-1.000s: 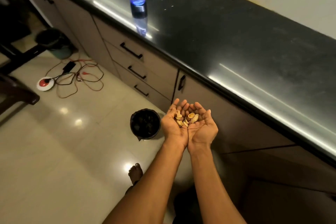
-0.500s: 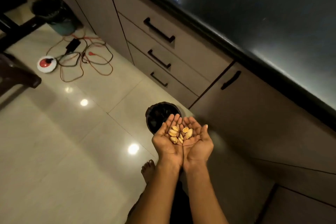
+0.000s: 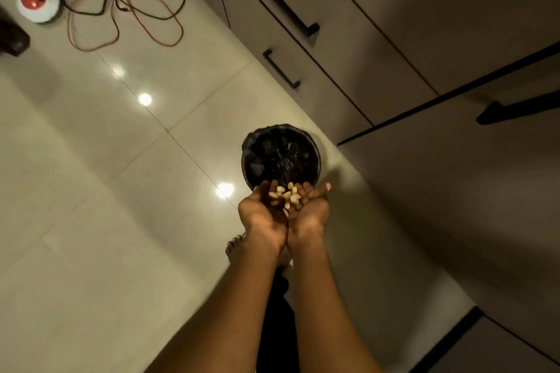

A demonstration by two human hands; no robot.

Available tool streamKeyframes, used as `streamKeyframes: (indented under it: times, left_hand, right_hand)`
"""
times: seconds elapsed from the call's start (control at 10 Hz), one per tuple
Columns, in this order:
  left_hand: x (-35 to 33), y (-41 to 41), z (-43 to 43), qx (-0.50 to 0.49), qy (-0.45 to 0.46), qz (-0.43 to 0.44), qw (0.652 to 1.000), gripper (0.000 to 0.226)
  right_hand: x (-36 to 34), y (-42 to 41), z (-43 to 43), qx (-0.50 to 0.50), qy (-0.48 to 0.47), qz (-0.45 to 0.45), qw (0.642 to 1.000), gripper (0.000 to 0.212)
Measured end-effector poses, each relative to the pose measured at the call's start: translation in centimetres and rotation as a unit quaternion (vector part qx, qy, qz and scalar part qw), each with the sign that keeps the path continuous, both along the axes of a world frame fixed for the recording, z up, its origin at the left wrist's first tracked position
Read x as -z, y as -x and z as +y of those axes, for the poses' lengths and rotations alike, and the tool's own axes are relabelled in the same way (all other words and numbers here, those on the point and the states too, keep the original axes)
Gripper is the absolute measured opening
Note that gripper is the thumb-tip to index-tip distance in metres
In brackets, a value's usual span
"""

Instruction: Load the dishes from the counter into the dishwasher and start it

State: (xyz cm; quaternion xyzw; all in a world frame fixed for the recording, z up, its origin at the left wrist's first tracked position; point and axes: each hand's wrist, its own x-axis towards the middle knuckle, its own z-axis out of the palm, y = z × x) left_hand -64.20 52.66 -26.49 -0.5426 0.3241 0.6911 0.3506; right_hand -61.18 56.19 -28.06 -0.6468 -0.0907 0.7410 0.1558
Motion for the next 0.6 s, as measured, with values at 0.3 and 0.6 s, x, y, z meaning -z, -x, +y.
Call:
streamKeyframes:
  times: [0.3,0.6]
  left_hand:
    - [3.3,1.5,1.2,-0.008,0.017,0.034,0.999,0.039]
    - [1.9,3.3,1.3,0.045,0.077,0.047,0.995,0.048]
  right_hand:
    - [1.9,2.0,2.0,-0.045,-0.014,-0.031,0.998,0.063]
    - [2.6,2.4,2.5,-0.056,-0.066,-0.065,0.994,0.063]
